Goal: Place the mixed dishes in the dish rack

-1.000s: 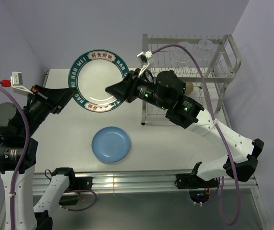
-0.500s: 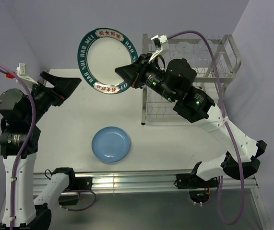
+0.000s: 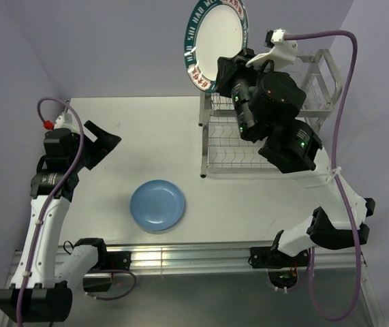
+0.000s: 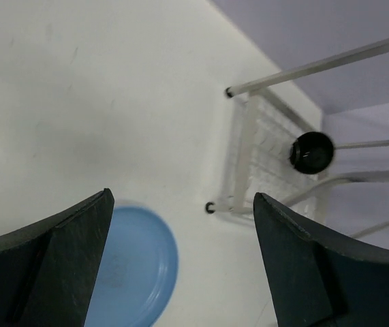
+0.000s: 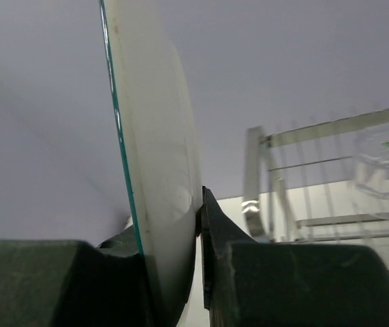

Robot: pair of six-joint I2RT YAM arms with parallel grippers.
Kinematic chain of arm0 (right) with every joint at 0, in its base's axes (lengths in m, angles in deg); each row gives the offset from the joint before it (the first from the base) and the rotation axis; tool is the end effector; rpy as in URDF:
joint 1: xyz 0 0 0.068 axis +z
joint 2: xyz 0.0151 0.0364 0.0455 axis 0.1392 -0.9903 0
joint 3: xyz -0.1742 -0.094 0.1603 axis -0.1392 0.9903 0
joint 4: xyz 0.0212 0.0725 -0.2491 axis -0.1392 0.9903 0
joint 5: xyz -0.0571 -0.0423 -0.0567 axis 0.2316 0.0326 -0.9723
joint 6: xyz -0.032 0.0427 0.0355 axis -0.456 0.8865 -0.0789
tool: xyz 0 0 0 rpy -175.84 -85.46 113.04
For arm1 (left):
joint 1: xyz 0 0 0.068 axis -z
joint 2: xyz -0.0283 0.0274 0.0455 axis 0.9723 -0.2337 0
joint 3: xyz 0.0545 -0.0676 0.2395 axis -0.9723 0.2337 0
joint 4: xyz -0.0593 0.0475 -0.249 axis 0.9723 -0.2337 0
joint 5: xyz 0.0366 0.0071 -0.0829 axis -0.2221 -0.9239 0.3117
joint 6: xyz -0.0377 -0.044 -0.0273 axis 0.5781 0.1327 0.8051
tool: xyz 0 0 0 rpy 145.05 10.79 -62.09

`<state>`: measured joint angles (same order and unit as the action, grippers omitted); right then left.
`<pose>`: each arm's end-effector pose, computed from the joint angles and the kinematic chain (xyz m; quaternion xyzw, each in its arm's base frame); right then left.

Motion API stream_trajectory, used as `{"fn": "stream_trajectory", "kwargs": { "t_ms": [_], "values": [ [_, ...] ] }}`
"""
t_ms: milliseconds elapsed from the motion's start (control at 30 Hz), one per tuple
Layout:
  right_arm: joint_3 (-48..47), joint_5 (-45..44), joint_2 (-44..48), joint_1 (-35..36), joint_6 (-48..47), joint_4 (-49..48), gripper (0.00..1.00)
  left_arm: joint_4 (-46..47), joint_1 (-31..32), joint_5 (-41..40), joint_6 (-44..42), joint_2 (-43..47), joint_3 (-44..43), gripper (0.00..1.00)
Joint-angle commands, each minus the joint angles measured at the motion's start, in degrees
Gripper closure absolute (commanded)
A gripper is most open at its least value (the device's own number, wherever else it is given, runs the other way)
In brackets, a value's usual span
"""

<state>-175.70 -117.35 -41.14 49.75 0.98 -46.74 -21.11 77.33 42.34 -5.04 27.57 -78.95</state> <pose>0.1618 0.1883 0.5808 0.0856 0.6368 0.2288 0.7313 0.2048 -0.0119 0.3556 -0.2662 0.7870 -0.2837 0.4789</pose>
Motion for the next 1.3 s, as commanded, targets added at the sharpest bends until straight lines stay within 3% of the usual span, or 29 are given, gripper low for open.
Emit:
{"fn": "stream_trajectory", "kwargs": {
  "t_ms": [0, 133, 233, 267, 333, 433, 600, 767, 1067, 1267],
  "values": [
    [-5.4, -19.6, -4.5, 2.3, -9.6, -6.0, 1.00, 2.6, 0.0, -0.9, -1.6, -2.1, 2.3, 0.11],
    [-7.3, -28.4, -8.9, 3.9, -26.7, -15.5, 1.00, 2.3, 0.0, -1.4, -1.9, -6.1, 4.0, 0.12],
    [-4.1, -32.1, -10.2, 4.9, -40.5, -30.2, 1.00, 3.4, 0.0, -1.9, -2.1, -7.2, 5.7, 0.12],
    [-2.6, -32.6, -10.4, 5.0, -43.1, -36.2, 1.00, 3.9, 0.0, -2.1, -2.2, -7.1, 6.9, 0.12],
    [-2.3, -33.0, -10.5, 5.1, -45.5, -37.8, 1.00, 5.0, 0.0, -2.2, -2.5, -7.1, 7.6, 0.12],
    [-2.6, -31.0, -9.4, 4.8, -41.5, -33.2, 1.00, 5.4, 0.0, -1.6, -3.0, -7.8, 8.5, 0.13],
    [-10.8, -25.3, -10.2, 1.0, -29.8, -11.0, 1.00, 6.6, 0.1, -0.9, -3.0, -8.5, 10.0, 0.13],
    [-11.8, -19.6, -10.0, -4.0, -20.5, 1.2, 1.00, 7.9, 0.7, -1.6, -3.1, -9.8, 10.8, 0.14],
    [-9.0, -10.6, -10.9, -11.5, -10.6, 9.3, 1.00, 9.1, 2.4, -2.3, -2.3, -14.0, 12.3, 0.17],
    [-8.7, -9.7, -13.8, -13.8, -7.6, 11.6, 1.00, 8.8, 3.1, -3.3, -1.5, -15.4, 12.5, 0.17]
  ]
}}
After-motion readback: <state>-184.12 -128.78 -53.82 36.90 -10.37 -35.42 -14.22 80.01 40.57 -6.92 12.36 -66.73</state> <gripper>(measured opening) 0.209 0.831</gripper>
